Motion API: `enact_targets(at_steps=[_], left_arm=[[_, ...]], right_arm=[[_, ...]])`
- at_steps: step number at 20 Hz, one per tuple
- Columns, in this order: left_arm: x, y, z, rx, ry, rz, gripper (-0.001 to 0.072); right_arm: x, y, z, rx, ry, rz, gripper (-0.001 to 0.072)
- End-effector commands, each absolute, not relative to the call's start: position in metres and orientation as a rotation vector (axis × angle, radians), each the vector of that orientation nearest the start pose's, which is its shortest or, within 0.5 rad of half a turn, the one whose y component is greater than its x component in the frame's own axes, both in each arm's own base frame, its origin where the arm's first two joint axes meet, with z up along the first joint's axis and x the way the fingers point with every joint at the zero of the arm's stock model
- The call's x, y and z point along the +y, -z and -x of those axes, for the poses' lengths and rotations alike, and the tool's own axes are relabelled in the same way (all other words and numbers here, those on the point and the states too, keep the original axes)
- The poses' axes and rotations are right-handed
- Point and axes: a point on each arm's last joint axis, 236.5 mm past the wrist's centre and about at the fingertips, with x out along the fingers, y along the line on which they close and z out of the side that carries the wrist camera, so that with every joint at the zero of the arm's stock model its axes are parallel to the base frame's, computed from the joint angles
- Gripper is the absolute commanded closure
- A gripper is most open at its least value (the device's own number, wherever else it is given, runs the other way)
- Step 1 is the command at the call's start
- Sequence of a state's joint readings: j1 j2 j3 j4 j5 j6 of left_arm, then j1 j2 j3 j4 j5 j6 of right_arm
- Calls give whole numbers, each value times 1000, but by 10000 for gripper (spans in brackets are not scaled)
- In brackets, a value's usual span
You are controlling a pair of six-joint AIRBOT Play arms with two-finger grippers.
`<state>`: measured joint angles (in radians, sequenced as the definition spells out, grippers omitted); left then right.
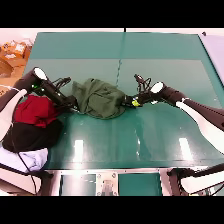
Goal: Fold the shirts.
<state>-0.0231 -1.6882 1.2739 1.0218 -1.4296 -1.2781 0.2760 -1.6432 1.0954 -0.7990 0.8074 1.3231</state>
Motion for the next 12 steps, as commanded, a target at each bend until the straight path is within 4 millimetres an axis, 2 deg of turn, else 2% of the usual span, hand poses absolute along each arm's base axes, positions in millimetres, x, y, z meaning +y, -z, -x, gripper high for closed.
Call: enact_targets(at_steps=[1,4,5,6,7,8,10,12], left_arm=[[-140,85,-346,1675,585,386,93],[-139,90,-372,1574,535,388,100],[-138,90,-380,1543,522,393,221],[-141,89,-384,1522,527,401,246],[-146,86,-385,1508,556,410,412],[-151,81,-383,1502,598,415,679],[-157,74,-372,1532,658,420,682],[-155,60,-357,1601,717,380,683]], right_arm=[[244,97,-400,1304,-528,-450,691],[244,97,-400,1305,-529,-450,693],[244,97,-400,1305,-529,-450,693],[244,97,-400,1305,-529,-450,693],[244,97,-400,1305,-529,-450,693],[244,97,-400,1305,-528,-449,693],[238,97,-403,1300,-517,-455,694],[225,89,-412,1283,-500,-475,694]])
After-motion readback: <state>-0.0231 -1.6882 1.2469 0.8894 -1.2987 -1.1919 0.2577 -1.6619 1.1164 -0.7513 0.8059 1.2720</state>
